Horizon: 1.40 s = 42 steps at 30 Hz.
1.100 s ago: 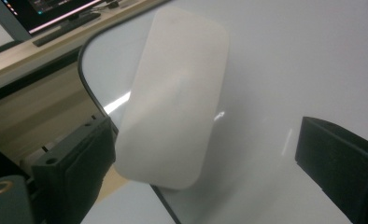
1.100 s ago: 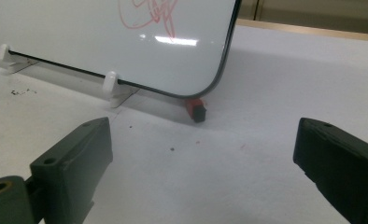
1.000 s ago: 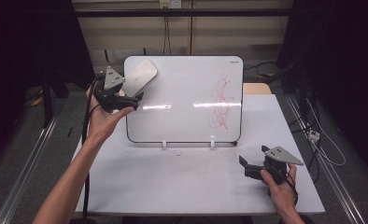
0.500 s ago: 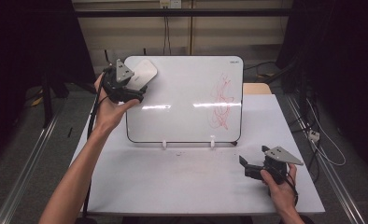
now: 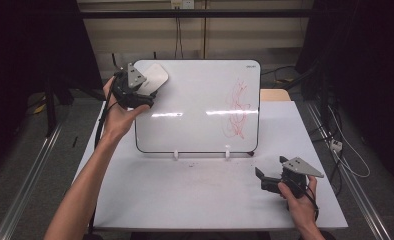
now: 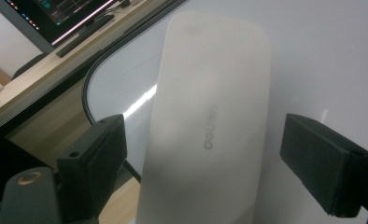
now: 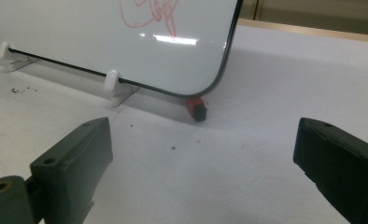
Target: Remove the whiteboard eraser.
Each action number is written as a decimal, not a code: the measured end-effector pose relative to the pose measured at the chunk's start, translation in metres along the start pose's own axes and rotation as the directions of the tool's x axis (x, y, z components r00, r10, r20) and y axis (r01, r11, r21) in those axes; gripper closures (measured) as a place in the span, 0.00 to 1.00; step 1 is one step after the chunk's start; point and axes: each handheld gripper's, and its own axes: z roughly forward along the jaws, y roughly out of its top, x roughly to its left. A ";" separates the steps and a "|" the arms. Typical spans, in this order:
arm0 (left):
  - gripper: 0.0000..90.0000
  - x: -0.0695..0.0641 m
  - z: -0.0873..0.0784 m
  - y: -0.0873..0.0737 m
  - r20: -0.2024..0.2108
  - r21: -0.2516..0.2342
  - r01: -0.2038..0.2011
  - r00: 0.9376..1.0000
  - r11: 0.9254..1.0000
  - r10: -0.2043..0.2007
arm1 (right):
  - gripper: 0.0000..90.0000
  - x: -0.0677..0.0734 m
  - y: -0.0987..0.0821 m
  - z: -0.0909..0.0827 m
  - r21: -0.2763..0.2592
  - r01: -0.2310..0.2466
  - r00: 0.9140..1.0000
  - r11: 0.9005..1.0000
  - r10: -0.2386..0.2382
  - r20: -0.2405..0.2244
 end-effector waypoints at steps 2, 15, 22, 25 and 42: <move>0.20 -0.001 0.002 0.002 -0.004 0.011 -0.032 0.999 0.999 0.032 | 0.05 0.000 0.000 0.001 0.002 0.002 1.000 1.000 -0.002 0.000; 0.31 -0.004 0.014 0.009 -0.020 0.038 -0.036 0.999 0.999 0.037 | 0.05 0.000 0.000 0.000 0.001 -0.001 1.000 1.000 0.001 0.000; 0.31 -0.005 0.017 0.009 -0.028 0.044 -0.043 0.999 0.998 0.044 | 0.05 0.001 0.000 0.001 0.001 0.002 1.000 1.000 -0.002 0.000; 0.31 -0.005 0.018 0.009 -0.033 0.049 -0.037 0.999 0.998 0.039 | 0.05 0.001 0.000 0.001 0.000 0.003 1.000 1.000 -0.003 0.000; 0.34 -0.006 0.015 0.013 -0.028 0.078 -0.011 1.000 0.997 0.013 | 0.05 0.001 0.002 0.002 0.000 0.003 1.000 1.000 -0.003 -0.002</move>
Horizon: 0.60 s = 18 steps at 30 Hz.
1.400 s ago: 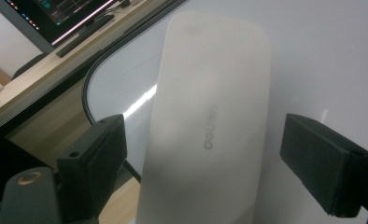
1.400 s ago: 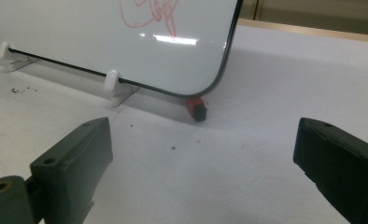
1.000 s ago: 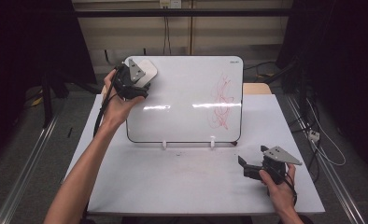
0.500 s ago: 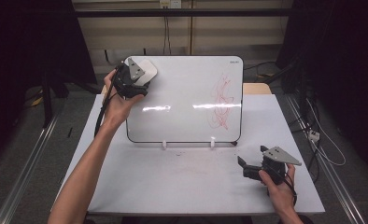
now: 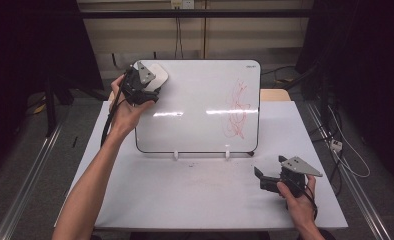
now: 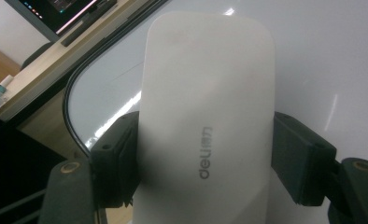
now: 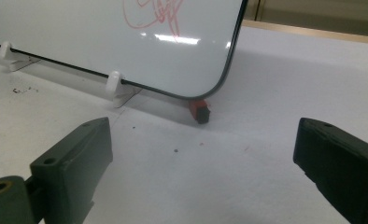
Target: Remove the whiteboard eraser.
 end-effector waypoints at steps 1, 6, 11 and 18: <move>0.34 0.001 -0.001 0.000 0.009 -0.003 0.010 1.000 1.000 -0.010 | 0.05 0.000 0.000 0.001 0.002 0.001 1.000 1.000 -0.001 0.002; 0.34 0.004 -0.003 -0.001 0.023 -0.007 0.052 0.998 0.999 -0.051 | 0.05 0.001 0.000 0.000 0.001 0.003 1.000 1.000 -0.003 0.003; 0.34 0.003 -0.002 -0.001 0.014 -0.007 0.066 0.998 0.998 -0.065 | 0.05 0.000 -0.001 0.000 0.001 -0.001 1.000 1.000 0.001 0.004; 0.34 0.007 -0.003 -0.003 0.034 -0.025 0.106 0.994 0.994 -0.105 | 0.05 0.000 0.000 -0.001 0.000 -0.003 1.000 1.000 0.003 0.003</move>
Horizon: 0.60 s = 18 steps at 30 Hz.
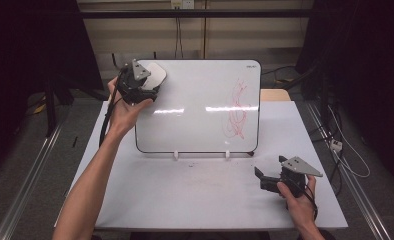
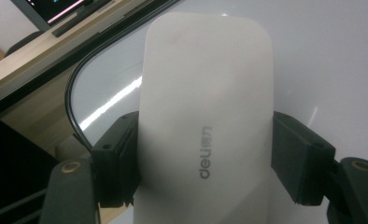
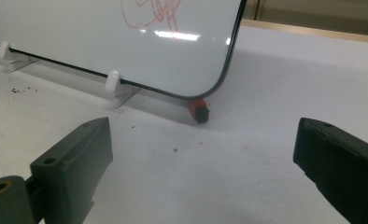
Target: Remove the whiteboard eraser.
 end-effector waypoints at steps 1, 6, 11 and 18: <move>0.34 0.003 -0.002 -0.001 0.017 0.002 0.014 1.000 1.000 -0.014 | 0.05 0.000 0.000 0.000 0.001 0.001 1.000 1.000 -0.001 -0.001; 0.34 0.005 -0.002 -0.002 0.027 -0.006 0.021 0.999 1.000 -0.021 | 0.05 0.000 0.000 0.001 0.001 0.000 1.000 1.000 0.000 -0.003; 0.34 0.007 -0.004 -0.004 0.059 -0.014 0.055 0.997 0.998 -0.054 | 0.05 0.000 0.001 0.002 0.003 -0.006 1.000 1.000 0.006 -0.001; 0.34 0.005 -0.013 -0.002 0.065 -0.052 0.062 0.996 0.997 -0.059 | 0.05 0.000 0.001 0.003 0.003 -0.007 1.000 1.000 0.007 -0.001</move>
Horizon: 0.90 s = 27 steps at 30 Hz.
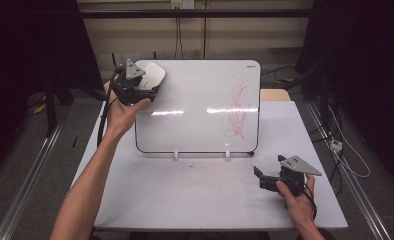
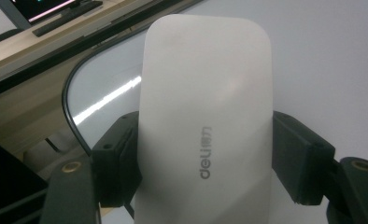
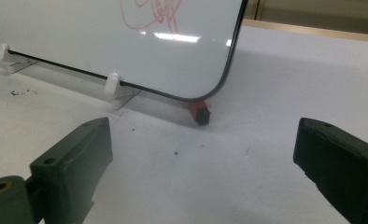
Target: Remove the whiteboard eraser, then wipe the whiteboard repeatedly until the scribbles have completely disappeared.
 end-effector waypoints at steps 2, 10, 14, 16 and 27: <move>0.34 0.000 -0.004 0.000 0.013 -0.021 0.009 1.000 1.000 -0.009 | 0.05 0.000 0.000 0.000 -0.003 0.006 1.000 1.000 -0.006 0.000; 0.34 -0.008 -0.017 -0.006 0.031 -0.084 0.044 0.999 0.995 -0.042 | 0.05 0.001 0.000 -0.001 -0.002 0.006 1.000 1.000 -0.006 -0.004; 0.34 -0.011 -0.024 -0.013 0.043 -0.106 0.073 0.997 0.992 -0.069 | 0.05 0.001 -0.001 -0.003 -0.002 0.008 1.000 1.000 -0.008 -0.003; 0.34 -0.014 -0.026 -0.015 0.042 -0.103 0.071 0.997 0.992 -0.067 | 0.05 0.001 -0.001 -0.003 -0.003 0.008 1.000 1.000 -0.008 -0.004; 0.34 -0.033 -0.027 -0.010 0.074 -0.098 0.055 0.996 0.994 -0.048 | 0.05 0.002 0.000 -0.002 -0.003 0.010 1.000 1.000 -0.010 0.002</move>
